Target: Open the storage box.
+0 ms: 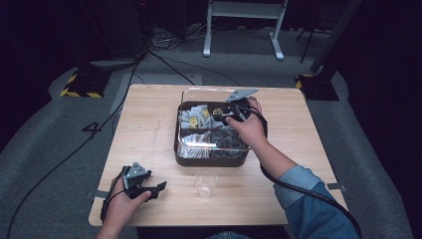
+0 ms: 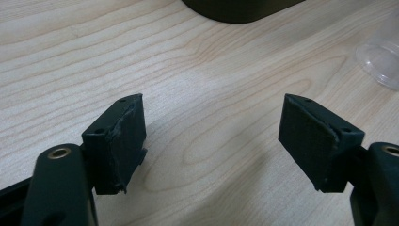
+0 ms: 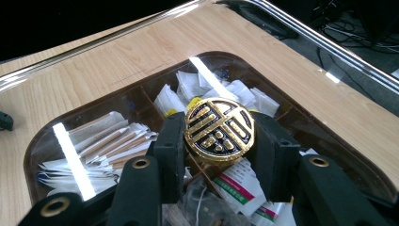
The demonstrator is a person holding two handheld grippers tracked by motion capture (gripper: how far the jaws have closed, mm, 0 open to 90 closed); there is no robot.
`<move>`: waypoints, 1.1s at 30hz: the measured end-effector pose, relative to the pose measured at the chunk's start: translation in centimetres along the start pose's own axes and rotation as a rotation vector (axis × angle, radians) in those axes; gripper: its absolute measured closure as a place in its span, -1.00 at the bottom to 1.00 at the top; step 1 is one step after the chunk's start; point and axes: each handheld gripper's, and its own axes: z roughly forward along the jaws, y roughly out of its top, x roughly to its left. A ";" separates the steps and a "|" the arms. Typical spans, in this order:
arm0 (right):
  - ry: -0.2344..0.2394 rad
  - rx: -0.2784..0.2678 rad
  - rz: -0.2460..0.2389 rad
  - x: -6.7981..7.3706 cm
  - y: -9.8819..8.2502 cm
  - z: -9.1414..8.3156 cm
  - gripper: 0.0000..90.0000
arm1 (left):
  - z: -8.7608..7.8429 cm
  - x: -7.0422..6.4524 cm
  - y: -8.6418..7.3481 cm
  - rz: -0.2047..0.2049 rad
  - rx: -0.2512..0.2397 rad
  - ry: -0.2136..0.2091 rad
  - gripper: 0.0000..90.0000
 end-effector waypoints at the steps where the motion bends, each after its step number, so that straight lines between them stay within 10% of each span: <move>1: 0.000 0.000 0.000 0.0 0.0 0.0 0.31 | 0.0 0.0 0.0 0.000 0.000 0.000 -0.46; 33: -0.141 0.007 0.093 -5.7 -5.1 -9.7 0.31 | 2.6 -0.3 3.5 0.057 -0.019 -0.029 -0.39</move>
